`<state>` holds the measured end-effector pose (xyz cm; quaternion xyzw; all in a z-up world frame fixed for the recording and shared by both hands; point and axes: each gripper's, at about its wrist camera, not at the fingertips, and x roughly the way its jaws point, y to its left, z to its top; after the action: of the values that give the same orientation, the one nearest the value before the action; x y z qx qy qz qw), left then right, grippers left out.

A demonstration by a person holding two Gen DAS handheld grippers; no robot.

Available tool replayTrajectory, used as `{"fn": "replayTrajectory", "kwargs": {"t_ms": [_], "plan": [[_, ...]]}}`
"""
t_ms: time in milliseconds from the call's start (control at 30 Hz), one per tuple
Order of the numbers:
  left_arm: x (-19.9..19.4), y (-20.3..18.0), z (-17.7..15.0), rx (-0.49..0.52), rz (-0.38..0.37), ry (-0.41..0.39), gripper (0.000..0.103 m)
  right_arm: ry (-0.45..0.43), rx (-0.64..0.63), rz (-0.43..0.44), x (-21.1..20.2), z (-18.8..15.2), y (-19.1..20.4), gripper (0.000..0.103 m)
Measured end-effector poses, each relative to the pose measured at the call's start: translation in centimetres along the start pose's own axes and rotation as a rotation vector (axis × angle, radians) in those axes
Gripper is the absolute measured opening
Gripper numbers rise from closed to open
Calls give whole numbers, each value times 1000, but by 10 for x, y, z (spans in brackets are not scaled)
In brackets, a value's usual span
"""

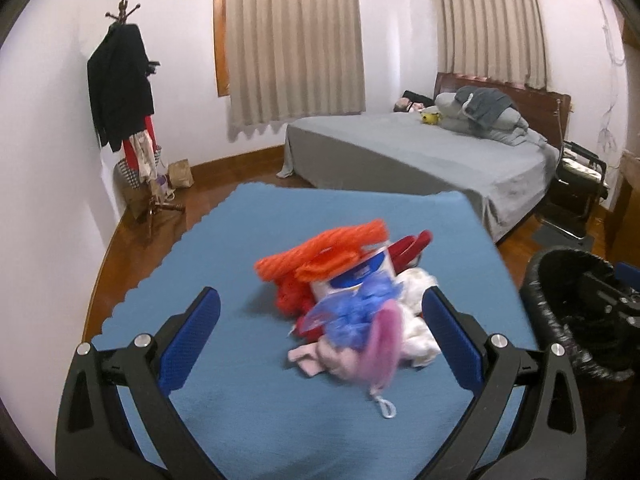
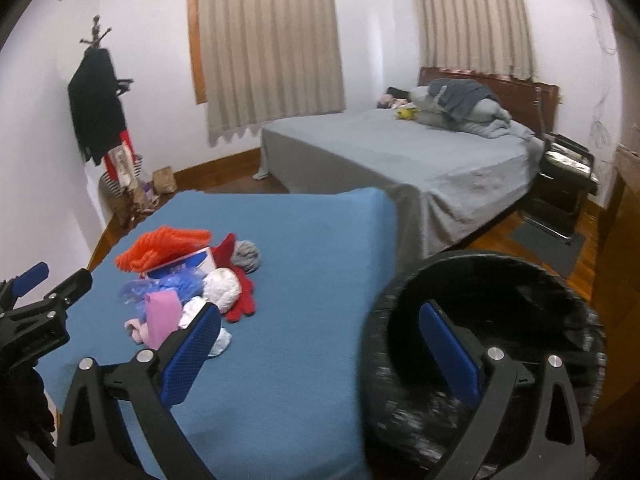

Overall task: Collect trash
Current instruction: 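Grasp the white tissue with the right gripper, then grasp the pink face mask with the left gripper while the right gripper carries the tissue toward the bin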

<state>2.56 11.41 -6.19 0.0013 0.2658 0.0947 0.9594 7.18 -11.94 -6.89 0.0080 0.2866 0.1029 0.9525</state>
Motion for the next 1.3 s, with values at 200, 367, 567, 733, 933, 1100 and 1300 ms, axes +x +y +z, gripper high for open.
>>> {"fn": "replayTrajectory", "kwargs": {"t_ms": [200,367,567,733,933,1100,1300], "plan": [[30,14,-14,-10,5,52,98,71,-42,67,47,-17,28,92],[48,30,-24,-28,19,70,97,108,-92,125,67,-25,51,89],[58,43,-30,-56,33,90,95,148,-148,156,86,-33,72,86],[63,49,-33,-66,36,104,94,222,-160,229,109,-39,80,69],[64,51,-33,-68,31,102,94,244,-149,334,106,-38,80,33],[60,42,-33,-74,20,107,94,223,-135,334,88,-33,71,32],[54,18,-35,-38,-54,118,79,202,-115,301,67,-27,50,32]]}}
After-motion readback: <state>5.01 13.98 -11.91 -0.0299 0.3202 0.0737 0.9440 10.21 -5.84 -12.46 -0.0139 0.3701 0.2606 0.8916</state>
